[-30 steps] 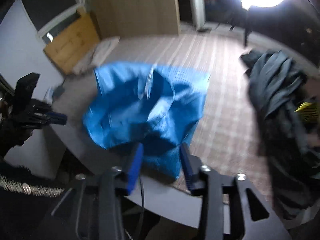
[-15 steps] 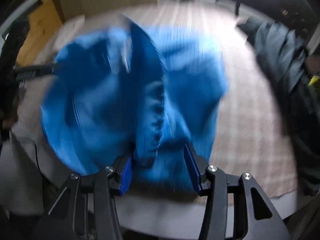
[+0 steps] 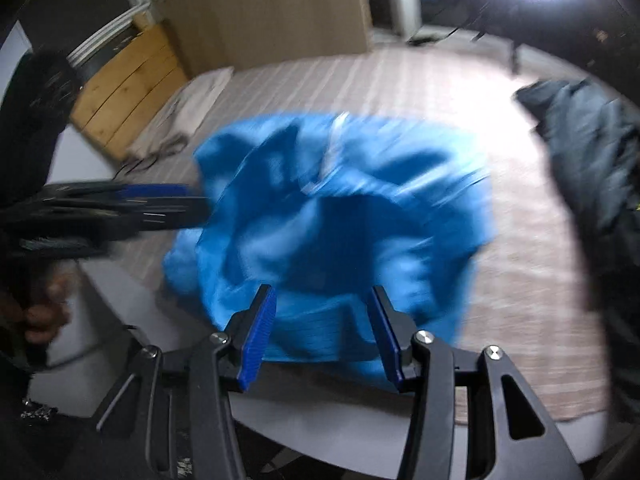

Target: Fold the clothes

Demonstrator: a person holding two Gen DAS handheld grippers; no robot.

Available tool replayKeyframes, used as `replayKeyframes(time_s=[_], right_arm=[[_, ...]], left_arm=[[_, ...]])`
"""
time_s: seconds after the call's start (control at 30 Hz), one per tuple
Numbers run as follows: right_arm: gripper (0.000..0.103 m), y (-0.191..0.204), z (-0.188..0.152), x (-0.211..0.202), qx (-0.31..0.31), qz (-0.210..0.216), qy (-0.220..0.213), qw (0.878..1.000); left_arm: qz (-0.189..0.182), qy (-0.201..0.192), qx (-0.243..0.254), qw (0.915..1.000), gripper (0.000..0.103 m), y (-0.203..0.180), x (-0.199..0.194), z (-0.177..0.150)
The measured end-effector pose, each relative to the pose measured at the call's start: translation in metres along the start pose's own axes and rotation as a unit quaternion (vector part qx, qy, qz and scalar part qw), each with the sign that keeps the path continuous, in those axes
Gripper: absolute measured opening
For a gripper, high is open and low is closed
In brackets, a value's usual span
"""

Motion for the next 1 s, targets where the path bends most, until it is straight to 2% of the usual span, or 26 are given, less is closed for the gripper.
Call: replayKeyframes(time_s=[0.03, 0.07, 0.1, 0.23, 0.3, 0.4, 0.57, 0.63, 0.7, 0.73, 0.77, 0.87, 0.93, 1.0], right_arm=[[0.047, 0.005, -0.002, 0.007, -0.016, 0.002, 0.004, 1.000], [0.047, 0.009, -0.004, 0.014, -0.031, 0.003, 0.009, 0.999], [0.047, 0.014, -0.003, 0.018, -0.059, 0.004, 0.012, 0.998], [0.047, 0.035, 0.003, 0.030, -0.182, -0.002, 0.027, 0.983], [0.047, 0.046, 0.006, 0.038, -0.255, -0.010, 0.047, 0.966], [0.047, 0.059, 0.002, 0.044, -0.342, 0.009, 0.085, 0.936], [0.047, 0.063, 0.003, 0.059, -0.412, 0.023, 0.127, 0.902], [0.047, 0.061, 0.002, 0.070, -0.411, 0.050, 0.160, 0.896], [0.045, 0.059, 0.000, 0.078, -0.408, 0.058, 0.170, 0.895], [0.020, 0.058, -0.001, 0.082, -0.407, 0.062, 0.174, 0.895], [0.001, 0.057, -0.003, 0.085, -0.405, 0.066, 0.178, 0.894], [0.002, 0.049, 0.007, 0.075, -0.373, 0.080, 0.165, 0.909], [0.002, 0.043, 0.018, 0.059, -0.360, 0.075, 0.137, 0.920], [0.002, 0.030, 0.034, 0.035, -0.323, 0.074, 0.094, 0.939]], left_arm=[[0.008, 0.014, -0.009, 0.9998, 0.034, 0.006, 0.008, -0.001], [0.008, 0.021, -0.023, 0.9995, 0.015, 0.014, 0.011, -0.003], [0.006, 0.026, -0.038, 0.9989, 0.010, 0.023, 0.013, -0.006], [-0.004, 0.022, -0.058, 0.9981, 0.008, 0.050, 0.004, 0.001], [-0.009, 0.022, -0.060, 0.9979, 0.007, 0.056, 0.002, 0.002], [-0.015, 0.021, -0.064, 0.9976, 0.004, 0.063, 0.003, 0.008], [-0.009, 0.016, -0.077, 0.9968, 0.004, 0.064, 0.012, 0.014], [-0.014, 0.021, -0.080, 0.9965, 0.004, 0.061, 0.016, 0.013], [-0.014, 0.022, -0.082, 0.9963, 0.003, 0.057, 0.021, 0.012], [-0.016, 0.022, -0.084, 0.9961, 0.001, 0.057, 0.022, 0.010], [-0.020, 0.021, -0.089, 0.9956, 0.001, 0.057, 0.021, 0.009], [-0.028, 0.005, -0.099, 0.9947, 0.000, 0.059, 0.014, 0.006], [-0.034, -0.013, -0.113, 0.9929, 0.000, 0.064, 0.003, 0.006], [-0.046, -0.033, -0.128, 0.9902, 0.000, 0.068, -0.009, 0.003]])
Point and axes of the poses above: each gripper's, at about its wrist camera, not at the fingertips, and x roughly the way its jaws point, y to its left, z to its top, the point moved 2 cm from there along x, roughly the way its jaws point, and after that the axes turned 1 degree about y, right-handed, at the moved point
